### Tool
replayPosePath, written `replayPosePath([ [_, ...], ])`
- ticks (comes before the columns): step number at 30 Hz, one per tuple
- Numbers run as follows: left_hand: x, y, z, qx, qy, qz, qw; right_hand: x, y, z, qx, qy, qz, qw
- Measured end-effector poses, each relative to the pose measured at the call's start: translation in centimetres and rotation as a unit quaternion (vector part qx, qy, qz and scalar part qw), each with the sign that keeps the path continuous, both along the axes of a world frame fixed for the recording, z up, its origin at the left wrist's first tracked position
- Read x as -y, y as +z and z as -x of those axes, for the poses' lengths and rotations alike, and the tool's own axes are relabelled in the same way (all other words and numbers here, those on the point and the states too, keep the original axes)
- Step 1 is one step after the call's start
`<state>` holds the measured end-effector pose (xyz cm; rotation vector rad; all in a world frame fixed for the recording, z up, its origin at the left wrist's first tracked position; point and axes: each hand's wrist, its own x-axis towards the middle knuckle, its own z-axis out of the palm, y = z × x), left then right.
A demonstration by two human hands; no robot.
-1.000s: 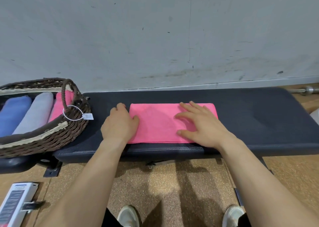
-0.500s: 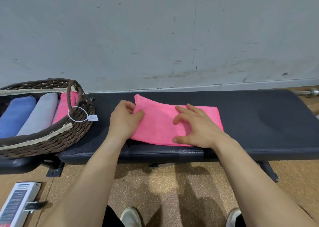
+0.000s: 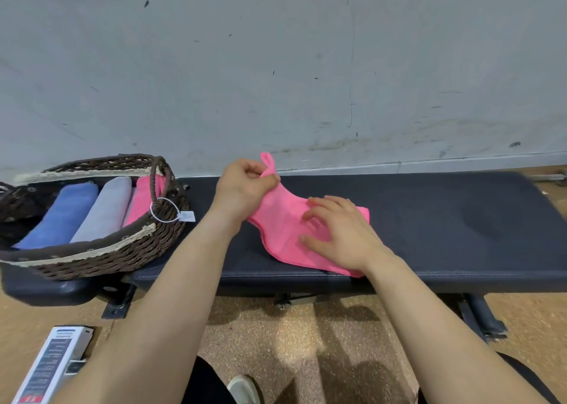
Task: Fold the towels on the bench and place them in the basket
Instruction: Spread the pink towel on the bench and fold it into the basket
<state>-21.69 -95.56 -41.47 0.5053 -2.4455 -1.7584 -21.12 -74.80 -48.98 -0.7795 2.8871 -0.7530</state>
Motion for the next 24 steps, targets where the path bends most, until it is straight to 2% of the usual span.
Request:
replayPosePath([
  [5,-3.4,0.0,-0.1,0.006,-0.033,0.023,0.999,-4.0,0.9,-0.2,-0.035,-0.074,-0.007,0.997],
  [8,-5.9,-0.5,-0.2,0.013,-0.06,0.085,0.994,-6.0,1.1,-0.7,-0.002,-0.119,-0.021,0.993],
  [11,-8.2,-1.3,-0.4,0.023,-0.079,0.149,0.985,-7.6,1.0,-0.9,0.04,-0.151,0.016,0.988],
  [16,-11.4,-3.0,-0.9,0.049,-0.11,0.241,0.963,-8.6,0.8,-1.6,0.148,-0.154,0.039,0.976],
  [24,-14.8,-4.1,-1.5,0.075,-0.142,0.33,0.93,-8.3,0.6,-2.0,0.141,-0.178,0.032,0.973],
])
